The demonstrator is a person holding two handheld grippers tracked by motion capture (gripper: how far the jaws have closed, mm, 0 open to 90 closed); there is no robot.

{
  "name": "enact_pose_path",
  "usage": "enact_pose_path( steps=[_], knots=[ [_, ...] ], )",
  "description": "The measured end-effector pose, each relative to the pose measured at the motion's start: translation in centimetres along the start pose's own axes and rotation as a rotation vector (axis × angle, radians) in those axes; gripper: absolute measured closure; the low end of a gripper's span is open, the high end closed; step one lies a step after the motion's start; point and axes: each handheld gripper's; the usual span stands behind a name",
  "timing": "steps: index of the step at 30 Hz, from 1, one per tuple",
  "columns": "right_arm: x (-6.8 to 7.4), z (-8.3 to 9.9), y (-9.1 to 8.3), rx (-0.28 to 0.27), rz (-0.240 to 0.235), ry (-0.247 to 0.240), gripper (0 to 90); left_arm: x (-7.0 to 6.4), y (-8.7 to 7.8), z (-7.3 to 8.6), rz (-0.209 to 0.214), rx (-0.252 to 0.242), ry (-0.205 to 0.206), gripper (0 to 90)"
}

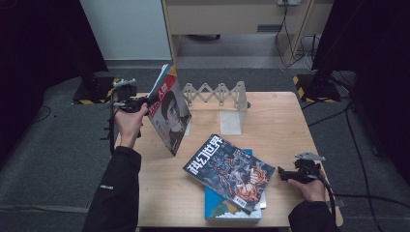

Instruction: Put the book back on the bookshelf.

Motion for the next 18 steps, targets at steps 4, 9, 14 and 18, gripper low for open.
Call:
enact_pose_path(
  steps=[4, 9, 14, 18],
  knots=[
    [0.0, 0.0, 0.0, 0.0, 0.0, 0.0, 0.2, -0.9, 0.3, -0.3, -0.052, 0.012, 0.029, 84.2],
    [0.0, 0.0, 0.0, -0.002, 0.002, 0.0, 0.2, -2.0, 0.4, -0.3, -0.112, -0.035, 0.078, 86.0],
    [0.0, 0.0, 0.0, 0.0, 0.0, -0.001, 0.2, -3.0, 0.3, -0.7, -0.171, -0.103, 0.107, 86.1],
    [0.0, 0.0, 0.0, -0.001, 0.0, -0.004, 0.2, -3.3, 0.5, -1.0, -0.202, -0.143, 0.106, 86.1]
  ],
)
Point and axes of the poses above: each handheld gripper's, and its own axes: y roughly forward along the jaws, z roughly out of its underside, x roughly to its left, and after that the axes turned 10 degrees about -y, right-handed
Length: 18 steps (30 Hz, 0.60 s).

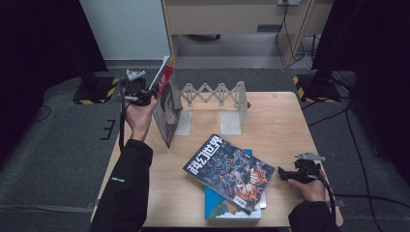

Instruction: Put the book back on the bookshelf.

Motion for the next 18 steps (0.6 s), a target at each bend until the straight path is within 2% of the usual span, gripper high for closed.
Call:
enact_pose_path(
  steps=[6, 10, 13, 18],
  knots=[
    [0.0, 0.0, 0.0, 0.0, 0.0, -0.001, 0.2, 0.1, 0.9, -0.1, -0.04, -0.023, -0.014, 86.1],
    [0.0, 0.0, 0.0, 0.0, 0.0, 0.003, 0.2, -0.2, 0.9, 0.2, -0.08, -0.044, 0.037, 86.1],
    [0.0, 0.0, 0.0, -0.001, 0.0, -0.001, 0.2, -0.2, 0.8, 0.6, -0.079, -0.054, 0.041, 86.1],
    [0.0, 0.0, 0.0, -0.001, 0.001, 0.003, 0.2, 0.1, 1.1, 1.5, -0.078, -0.038, 0.035, 86.0]
  ],
)
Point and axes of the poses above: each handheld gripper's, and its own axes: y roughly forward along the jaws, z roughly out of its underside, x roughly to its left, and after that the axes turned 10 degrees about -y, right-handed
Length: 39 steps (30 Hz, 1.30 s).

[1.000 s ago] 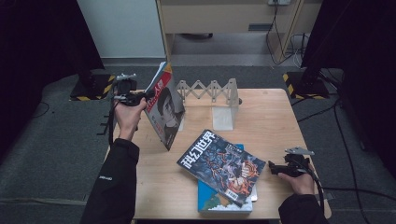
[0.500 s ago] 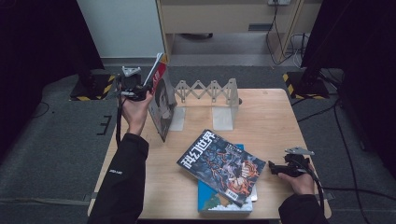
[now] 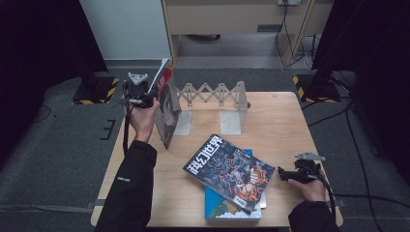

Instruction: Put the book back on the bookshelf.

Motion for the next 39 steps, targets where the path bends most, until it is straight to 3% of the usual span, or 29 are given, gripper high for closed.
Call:
enact_pose_path(
  steps=[4, 12, 22, 25, 39],
  knots=[
    [0.0, 0.0, 0.0, 0.002, -0.003, -0.002, 0.2, 0.1, -0.2, 0.4, -0.013, -0.018, 0.012, 86.0],
    [0.0, 0.0, 0.0, 0.001, -0.001, -0.002, 0.2, 0.3, -0.6, 0.9, -0.02, -0.032, -0.006, 86.0],
    [0.0, 0.0, 0.0, 0.0, -0.001, -0.002, 0.2, 0.8, -1.3, 1.3, 0.006, -0.029, -0.003, 85.2],
    [0.0, 0.0, 0.0, 0.0, -0.001, -0.002, 0.2, 0.9, -1.4, 1.5, -0.012, -0.041, 0.006, 85.8],
    [0.0, 0.0, 0.0, 0.002, -0.004, -0.002, 0.2, 0.6, 0.0, 1.4, -0.016, -0.099, -0.044, 86.0]
  ],
)
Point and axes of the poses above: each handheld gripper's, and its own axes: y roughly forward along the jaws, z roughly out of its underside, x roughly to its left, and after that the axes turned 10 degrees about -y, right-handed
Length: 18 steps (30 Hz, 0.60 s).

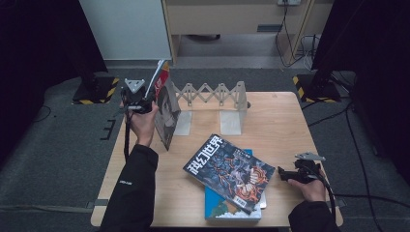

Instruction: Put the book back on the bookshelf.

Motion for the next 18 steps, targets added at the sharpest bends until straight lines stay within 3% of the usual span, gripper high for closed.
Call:
enact_pose_path(
  steps=[5, 9, 13, 18],
  knots=[
    [0.0, 0.0, 0.0, 0.0, -0.001, 0.0, 0.2, -0.14, 0.13, 0.04, -0.007, -0.012, 0.017, 86.0],
    [-0.01, -0.01, 0.0, 0.0, -0.001, -0.001, 0.2, 0.09, 0.23, -0.12, 0.0, -0.015, 0.003, 86.0],
    [-0.01, 0.0, 0.0, 0.0, -0.001, -0.001, 0.2, -0.39, 0.14, 0.24, -0.011, -0.027, 0.048, 85.9],
    [-0.01, 0.0, 0.0, 0.0, -0.001, -0.001, 0.2, -0.19, -0.06, 0.42, 0.0, -0.021, 0.051, 85.6]
  ],
)
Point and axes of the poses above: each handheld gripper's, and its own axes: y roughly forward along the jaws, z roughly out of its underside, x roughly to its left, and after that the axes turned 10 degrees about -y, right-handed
